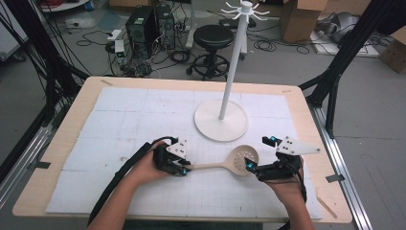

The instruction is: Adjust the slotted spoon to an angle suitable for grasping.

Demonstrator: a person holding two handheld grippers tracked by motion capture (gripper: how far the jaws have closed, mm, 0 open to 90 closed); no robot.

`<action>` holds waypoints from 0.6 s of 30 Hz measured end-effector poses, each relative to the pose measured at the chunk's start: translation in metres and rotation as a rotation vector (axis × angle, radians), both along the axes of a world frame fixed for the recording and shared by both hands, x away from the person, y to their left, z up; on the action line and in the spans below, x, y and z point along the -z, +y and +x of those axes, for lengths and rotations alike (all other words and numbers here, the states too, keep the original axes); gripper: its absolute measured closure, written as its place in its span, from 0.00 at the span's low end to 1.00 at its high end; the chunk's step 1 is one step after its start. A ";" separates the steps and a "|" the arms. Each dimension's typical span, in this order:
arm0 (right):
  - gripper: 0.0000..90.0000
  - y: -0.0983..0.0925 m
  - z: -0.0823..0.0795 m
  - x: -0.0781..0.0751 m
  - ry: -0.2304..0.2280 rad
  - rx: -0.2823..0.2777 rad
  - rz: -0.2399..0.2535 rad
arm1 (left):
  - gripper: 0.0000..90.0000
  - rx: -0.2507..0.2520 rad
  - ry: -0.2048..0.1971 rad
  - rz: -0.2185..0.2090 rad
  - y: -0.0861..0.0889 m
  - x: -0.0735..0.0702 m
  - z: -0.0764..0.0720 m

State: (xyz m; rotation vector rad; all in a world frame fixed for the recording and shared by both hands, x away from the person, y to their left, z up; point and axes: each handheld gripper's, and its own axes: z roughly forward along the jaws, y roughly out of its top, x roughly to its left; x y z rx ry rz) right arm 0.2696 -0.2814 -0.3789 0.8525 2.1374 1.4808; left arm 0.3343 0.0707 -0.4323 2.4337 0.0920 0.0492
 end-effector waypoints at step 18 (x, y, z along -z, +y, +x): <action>0.01 -0.003 -0.001 -0.002 0.000 -0.002 0.020 | 0.57 -0.149 0.049 -0.025 0.074 -0.002 -0.013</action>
